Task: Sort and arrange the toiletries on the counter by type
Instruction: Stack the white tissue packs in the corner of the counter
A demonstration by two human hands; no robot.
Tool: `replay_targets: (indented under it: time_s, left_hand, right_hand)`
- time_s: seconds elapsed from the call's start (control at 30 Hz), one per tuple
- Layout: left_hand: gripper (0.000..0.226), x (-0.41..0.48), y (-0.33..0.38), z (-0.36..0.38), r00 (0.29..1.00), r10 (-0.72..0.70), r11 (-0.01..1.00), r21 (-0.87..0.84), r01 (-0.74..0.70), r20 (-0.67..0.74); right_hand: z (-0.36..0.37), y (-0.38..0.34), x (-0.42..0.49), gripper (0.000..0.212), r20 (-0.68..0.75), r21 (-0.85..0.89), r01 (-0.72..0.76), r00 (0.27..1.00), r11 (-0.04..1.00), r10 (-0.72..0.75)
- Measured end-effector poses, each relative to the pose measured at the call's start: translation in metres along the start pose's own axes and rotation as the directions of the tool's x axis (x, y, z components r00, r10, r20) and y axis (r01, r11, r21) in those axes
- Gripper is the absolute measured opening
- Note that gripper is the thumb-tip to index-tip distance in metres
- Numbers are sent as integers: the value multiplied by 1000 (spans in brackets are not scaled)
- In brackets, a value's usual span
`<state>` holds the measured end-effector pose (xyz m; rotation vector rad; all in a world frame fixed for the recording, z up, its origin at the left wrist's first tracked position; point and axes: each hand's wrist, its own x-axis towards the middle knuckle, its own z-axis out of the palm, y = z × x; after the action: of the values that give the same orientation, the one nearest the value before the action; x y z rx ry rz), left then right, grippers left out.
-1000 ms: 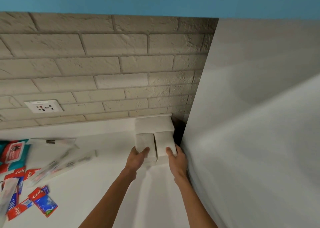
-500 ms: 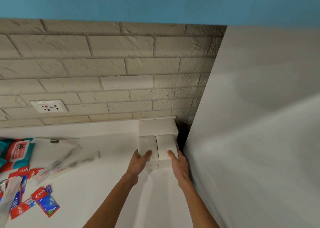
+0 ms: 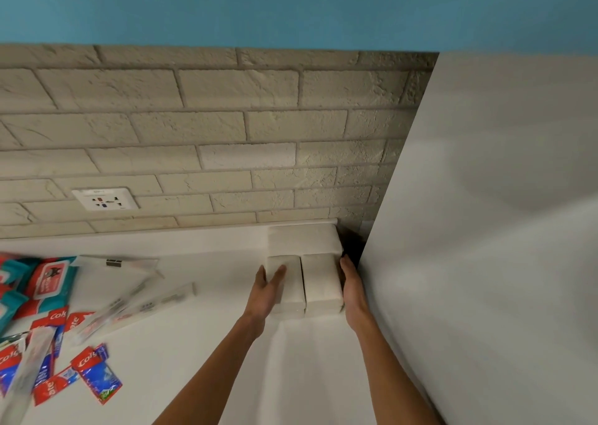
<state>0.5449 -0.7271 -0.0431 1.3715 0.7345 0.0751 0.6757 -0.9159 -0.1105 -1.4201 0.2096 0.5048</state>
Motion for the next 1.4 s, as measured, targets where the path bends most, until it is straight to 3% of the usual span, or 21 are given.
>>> replay_targets:
  time_s: [0.07,0.23,0.33,0.43,0.6,0.73,1.0,1.13,1.2,1.3,1.4]
  left_hand:
    - [96,0,6,1,1000,6,999,-40,-5,16]
    - [81,0,7,2,999,-13,996,-87,18,52]
    - [79,7,-2,0,997,8,995,-102,1,82]
    - [67,10,-4,1,996,12,995,-103,-4,83]
    - [76,10,-3,1,997,0,996,-93,7,81]
    - [54,10,-1,2,998,-7,997,-72,12,66]
    - [50,11,1,2,998,-1,999,-49,4,62]
    - [59,12,3,0,998,-30,999,-42,32,47]
    - [65,9,7,-2,999,-32,998,-61,33,19]
    - [66,1,13,-10,999,8,1000,-22,-9,-31]
    - [64,-7,11,-26,993,86,990,123,-75,-86]
  right_hand:
    - [-8,8,22,89,23,73,-49,999,996,47]
    - [6,-5,3,55,39,117,-143,989,983,139]
    - [8,-3,3,57,60,106,-127,991,986,121]
    - [8,-3,4,43,69,68,-84,994,994,79]
    - [8,-5,3,44,99,49,-83,992,995,78]
    - [8,-5,2,49,97,32,-69,993,997,66]
    - [7,-14,-3,58,134,-12,-51,990,999,53]
    - [9,-22,-9,50,138,6,-70,988,998,68]
    - [6,-25,-8,60,115,4,-42,992,999,42]
    - [4,-29,-6,87,48,-128,19,999,992,-13]
    - [14,-53,-31,65,-10,-378,142,988,915,-157]
